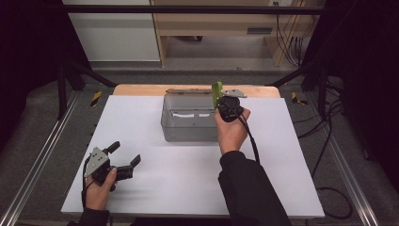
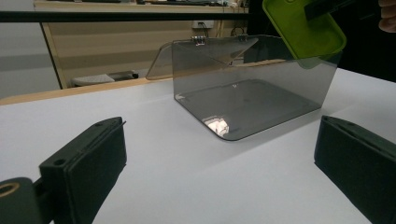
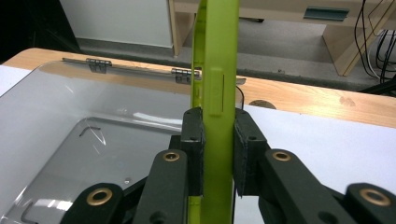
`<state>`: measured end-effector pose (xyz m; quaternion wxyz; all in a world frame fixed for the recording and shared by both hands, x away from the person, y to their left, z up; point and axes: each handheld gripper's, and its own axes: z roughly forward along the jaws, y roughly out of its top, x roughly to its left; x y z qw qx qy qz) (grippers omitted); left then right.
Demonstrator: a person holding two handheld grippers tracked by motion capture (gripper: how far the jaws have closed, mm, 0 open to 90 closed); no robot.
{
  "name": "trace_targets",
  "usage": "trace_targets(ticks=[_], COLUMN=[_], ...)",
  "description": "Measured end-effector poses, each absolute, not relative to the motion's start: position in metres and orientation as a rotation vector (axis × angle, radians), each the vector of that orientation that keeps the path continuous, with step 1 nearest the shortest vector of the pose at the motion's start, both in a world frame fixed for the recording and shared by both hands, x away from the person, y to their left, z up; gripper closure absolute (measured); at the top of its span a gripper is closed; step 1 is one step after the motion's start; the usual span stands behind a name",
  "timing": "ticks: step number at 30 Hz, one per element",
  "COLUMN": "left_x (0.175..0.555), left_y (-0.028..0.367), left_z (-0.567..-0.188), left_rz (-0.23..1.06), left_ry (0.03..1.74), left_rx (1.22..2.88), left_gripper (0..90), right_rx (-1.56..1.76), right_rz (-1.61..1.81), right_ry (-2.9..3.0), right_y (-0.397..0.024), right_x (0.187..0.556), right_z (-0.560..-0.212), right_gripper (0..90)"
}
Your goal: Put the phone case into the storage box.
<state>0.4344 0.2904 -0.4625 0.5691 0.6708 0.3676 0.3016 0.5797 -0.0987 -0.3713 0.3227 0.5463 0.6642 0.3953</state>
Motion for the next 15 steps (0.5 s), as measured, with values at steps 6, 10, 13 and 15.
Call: trace_targets(ticks=[6, 10, 13, 15], left_x=[0.434, 0.434, 0.434, 0.434], left_y=[0.29, 0.29, 0.29, 0.29], left_z=[-0.463, -0.463, -0.463, -0.462], left_rz=[0.706, 0.705, 0.704, 0.704], left_ry=[0.862, 0.86, 0.861, 0.859], left_rx=[1.58, 1.579, 1.577, 1.577], left_gripper=[2.1, 2.1, 2.1, 2.1], right_rx=[1.444, 1.45, 1.449, 1.453], right_rz=[1.044, 1.03, 1.018, 1.006], right_ry=[1.759, 1.775, 1.79, 1.799], right_y=[-0.099, -0.097, -0.096, -0.095], right_x=[0.582, 0.584, 0.585, 0.586], right_z=[-0.373, -0.376, -0.379, -0.382], right_gripper=[77.0, 77.1, 77.1, 77.1])
